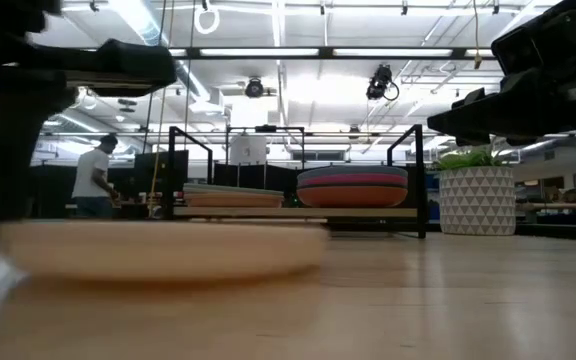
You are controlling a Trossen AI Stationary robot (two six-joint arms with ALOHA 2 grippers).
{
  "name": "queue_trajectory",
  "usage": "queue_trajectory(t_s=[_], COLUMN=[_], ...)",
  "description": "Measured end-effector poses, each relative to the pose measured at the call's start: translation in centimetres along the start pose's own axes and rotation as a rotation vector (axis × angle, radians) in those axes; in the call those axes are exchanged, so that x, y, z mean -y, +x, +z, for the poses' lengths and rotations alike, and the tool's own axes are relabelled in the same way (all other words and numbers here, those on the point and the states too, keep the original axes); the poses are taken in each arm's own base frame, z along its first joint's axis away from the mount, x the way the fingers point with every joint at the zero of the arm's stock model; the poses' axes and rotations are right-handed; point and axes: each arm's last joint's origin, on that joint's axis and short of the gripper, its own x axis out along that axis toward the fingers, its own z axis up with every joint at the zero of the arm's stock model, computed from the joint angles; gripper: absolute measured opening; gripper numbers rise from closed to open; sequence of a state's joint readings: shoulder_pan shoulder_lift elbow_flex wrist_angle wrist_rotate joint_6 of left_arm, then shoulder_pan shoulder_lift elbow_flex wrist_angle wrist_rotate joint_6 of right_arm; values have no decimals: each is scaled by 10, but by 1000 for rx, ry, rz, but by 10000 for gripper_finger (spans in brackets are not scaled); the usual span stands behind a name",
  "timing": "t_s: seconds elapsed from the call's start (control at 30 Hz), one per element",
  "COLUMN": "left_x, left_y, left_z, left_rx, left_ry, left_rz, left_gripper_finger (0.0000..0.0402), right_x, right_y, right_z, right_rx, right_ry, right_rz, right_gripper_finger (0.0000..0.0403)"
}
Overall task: Place and stack plates onto a shelf
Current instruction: Stack the light orange plate on top of the light blue plate on the shelf
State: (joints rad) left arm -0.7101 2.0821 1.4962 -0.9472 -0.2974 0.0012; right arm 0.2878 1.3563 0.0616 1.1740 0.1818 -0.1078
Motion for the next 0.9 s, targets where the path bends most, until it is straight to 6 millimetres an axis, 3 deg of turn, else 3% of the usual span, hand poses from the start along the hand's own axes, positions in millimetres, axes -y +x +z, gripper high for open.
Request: queue_trajectory(t_s=[0.17, 0.27, 0.43, 0.7, 0.9], left_x=[-42, -80, -151, -262, -308], left_y=[-23, -40, -57, -30, -12], left_z=[-14, -27, -66, -144, -197], left_rx=[1, 26, -9, -149, -168], left_ry=[-122, -223, -405, -555, -639], left_rz=[44, 59, 112, 159, 110], left_gripper_finger=[14, 14, 14, 14, 14], right_x=[0, 0, -3, -10, -15], right_y=[0, 0, 2, 7, 10], right_z=[0, -1, -9, -15, -16], right_rx=[-2, -14, -65, -59, -39], right_ry=[13, 34, 63, 90, 95], right_rz=[2, 5, 9, 32, -6], right_gripper_finger=[134, 134, 134, 134, 134])
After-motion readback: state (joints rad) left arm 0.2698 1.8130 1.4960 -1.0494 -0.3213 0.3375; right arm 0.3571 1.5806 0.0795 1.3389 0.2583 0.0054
